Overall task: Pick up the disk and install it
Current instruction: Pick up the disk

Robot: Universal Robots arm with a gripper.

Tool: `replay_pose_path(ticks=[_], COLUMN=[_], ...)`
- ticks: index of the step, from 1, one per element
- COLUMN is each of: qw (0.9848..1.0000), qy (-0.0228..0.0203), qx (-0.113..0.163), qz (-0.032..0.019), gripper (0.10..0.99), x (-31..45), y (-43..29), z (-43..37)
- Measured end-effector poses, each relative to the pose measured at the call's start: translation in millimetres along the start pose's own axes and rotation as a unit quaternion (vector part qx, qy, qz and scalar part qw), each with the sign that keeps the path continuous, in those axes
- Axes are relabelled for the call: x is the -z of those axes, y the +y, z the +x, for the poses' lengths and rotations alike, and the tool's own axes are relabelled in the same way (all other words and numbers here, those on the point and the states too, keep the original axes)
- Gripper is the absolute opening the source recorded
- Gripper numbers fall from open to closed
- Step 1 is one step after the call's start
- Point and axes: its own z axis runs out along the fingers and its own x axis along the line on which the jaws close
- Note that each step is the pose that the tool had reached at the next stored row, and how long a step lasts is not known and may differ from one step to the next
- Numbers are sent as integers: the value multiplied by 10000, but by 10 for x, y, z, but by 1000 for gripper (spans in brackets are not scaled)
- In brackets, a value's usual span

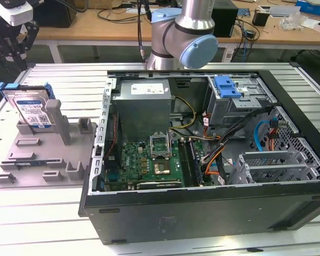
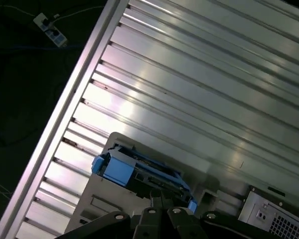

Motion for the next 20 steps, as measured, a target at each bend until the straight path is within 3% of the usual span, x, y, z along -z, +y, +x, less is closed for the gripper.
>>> replay_pose_path(ticks=[8,10,11,14,16,17,20], qw=[9981,9970,9965,9943,9930,9923,9894], qy=[39,48,53,68,77,81,93], qx=[612,769,839,1061,1179,1239,1451], qz=[-9,-12,-13,-17,-19,-20,-23], gripper=[114,235,235,416,416,482,482], x=[-7,-9,-10,-12,-13,-14,-19], y=[7,7,7,8,8,9,10], z=[4,5,5,6,7,8,11])
